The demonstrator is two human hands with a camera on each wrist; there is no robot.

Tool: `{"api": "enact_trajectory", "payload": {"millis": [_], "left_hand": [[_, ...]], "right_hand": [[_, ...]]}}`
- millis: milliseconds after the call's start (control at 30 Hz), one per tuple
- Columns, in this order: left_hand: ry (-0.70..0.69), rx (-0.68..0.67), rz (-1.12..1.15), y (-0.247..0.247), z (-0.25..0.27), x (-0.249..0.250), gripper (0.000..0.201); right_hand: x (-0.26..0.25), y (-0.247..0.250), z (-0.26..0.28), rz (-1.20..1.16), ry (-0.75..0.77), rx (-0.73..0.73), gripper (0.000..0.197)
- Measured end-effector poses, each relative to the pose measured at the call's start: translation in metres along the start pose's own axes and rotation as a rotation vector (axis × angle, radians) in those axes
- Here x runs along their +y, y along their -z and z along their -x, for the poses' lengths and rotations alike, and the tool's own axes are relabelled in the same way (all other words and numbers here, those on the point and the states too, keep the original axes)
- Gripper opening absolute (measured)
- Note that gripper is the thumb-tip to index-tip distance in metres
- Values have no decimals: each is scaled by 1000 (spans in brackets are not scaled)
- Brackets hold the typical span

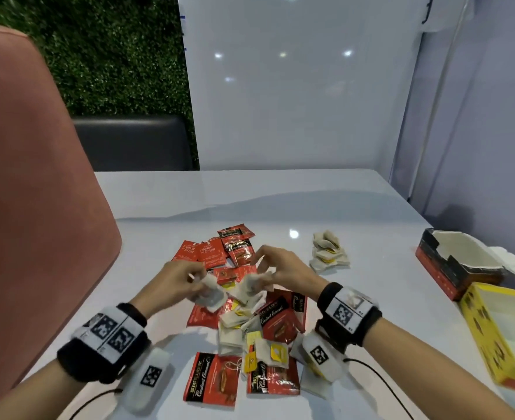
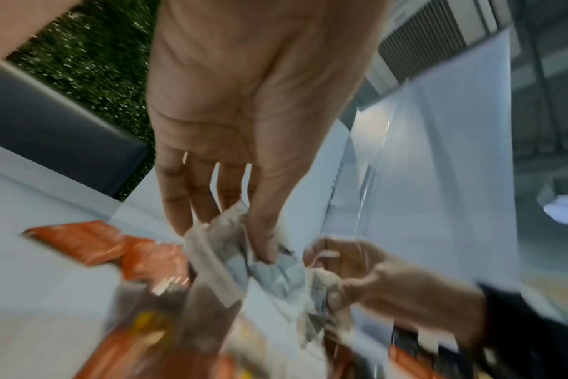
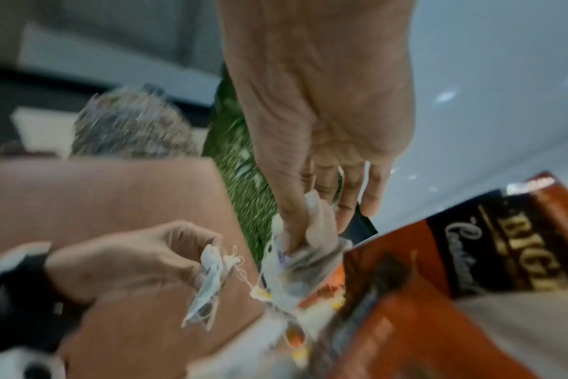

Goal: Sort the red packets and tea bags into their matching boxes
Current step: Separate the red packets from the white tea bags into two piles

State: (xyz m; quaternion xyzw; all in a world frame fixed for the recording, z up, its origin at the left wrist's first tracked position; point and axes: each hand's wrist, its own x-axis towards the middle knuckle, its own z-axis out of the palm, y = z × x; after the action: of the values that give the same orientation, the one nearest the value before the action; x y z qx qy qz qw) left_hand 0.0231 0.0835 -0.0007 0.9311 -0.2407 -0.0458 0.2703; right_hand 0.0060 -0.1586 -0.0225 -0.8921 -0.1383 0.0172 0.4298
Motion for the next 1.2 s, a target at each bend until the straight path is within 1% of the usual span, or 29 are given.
{"api": "enact_trajectory", "payload": {"millis": [67,133,200,267,333,400,433,500,567,600,667,767,867,933,1000,1133,1167,1200], "left_hand": [[-13,20,130,17,-18,15,15],[-13,-4,240,24,-39,30,10],[-22,-37,311,21,-59,48,6],[-52,-123,384,14,-76,67,11],[-73,-270,459,7,-87,84,12],[-99,-406,521,1,-91,95,13],[-124,-450,532,-1,-92,99,16],[-181,-491,520,-4,-94,101,26],[-205,-478,507,-6,-95,100,35],[-208,-466,502,-7,-96,99,35],[-206,-451,506,-7,-97,96,30],[-188,-436,567,-6,-100,94,23],[-169,-410,603,-12,-109,97,17],[-163,-374,595,-21,-122,105,14],[-179,-331,574,-34,-140,118,12],[-198,-264,490,-63,-181,143,18],[-190,-261,452,-71,-188,146,16],[-188,-274,384,-81,-195,147,9]], "right_hand": [[6,18,6,-263,-18,117,20],[12,37,12,-501,-63,202,15],[18,54,20,-745,-122,230,14],[24,69,29,-875,-176,238,17],[30,81,39,-872,-217,238,20],[36,88,48,-812,-232,210,24],[38,91,51,-782,-228,188,27],[41,96,55,-722,-217,163,29],[42,102,57,-655,-207,177,25],[43,106,57,-633,-203,196,22],[47,112,58,-636,-195,233,19],[53,116,60,-672,-207,264,20],[58,114,61,-676,-246,251,20],[61,113,60,-648,-277,280,18],[66,116,55,-573,-314,378,16],[80,129,44,-480,-376,665,9],[84,131,42,-471,-378,720,8],[87,133,40,-458,-380,755,8]]}}
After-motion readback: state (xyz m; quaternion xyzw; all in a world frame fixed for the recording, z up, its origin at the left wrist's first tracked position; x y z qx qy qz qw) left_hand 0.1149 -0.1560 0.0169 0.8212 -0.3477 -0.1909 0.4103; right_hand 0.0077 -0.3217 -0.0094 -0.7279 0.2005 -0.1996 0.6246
